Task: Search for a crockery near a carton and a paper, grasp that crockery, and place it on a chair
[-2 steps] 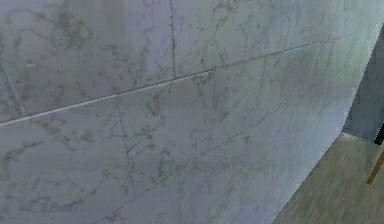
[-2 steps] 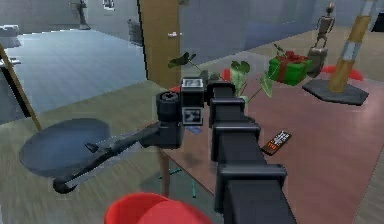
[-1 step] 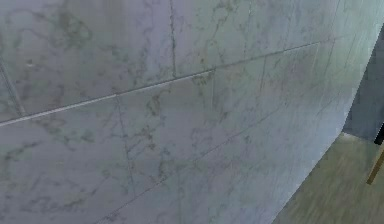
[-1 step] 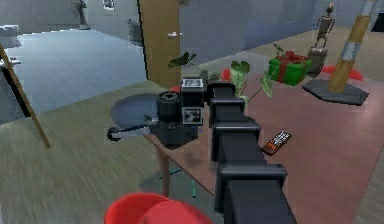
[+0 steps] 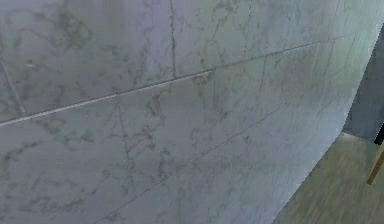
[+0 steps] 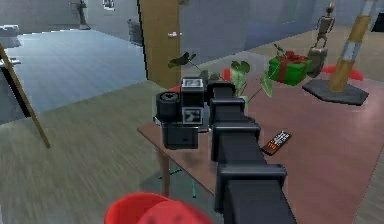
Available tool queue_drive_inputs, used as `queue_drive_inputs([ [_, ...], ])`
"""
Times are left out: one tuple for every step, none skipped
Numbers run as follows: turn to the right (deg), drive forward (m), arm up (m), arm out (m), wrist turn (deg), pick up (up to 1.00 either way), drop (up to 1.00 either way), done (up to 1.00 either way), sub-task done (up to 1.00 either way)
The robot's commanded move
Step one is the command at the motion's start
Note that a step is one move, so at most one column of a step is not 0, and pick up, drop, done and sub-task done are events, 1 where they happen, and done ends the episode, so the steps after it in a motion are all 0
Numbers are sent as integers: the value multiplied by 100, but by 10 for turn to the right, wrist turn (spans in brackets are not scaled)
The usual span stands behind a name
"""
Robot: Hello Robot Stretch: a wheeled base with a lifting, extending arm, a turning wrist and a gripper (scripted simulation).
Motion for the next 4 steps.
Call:
queue_drive_inputs([
  [0,0,-32,0,0,0,0,0,0],
  [0,0,-50,0,0,0,0,0,0],
  [0,0,0,0,0,0,100,0,0],
  [0,0,0,-10,0,0,0,0,0],
])
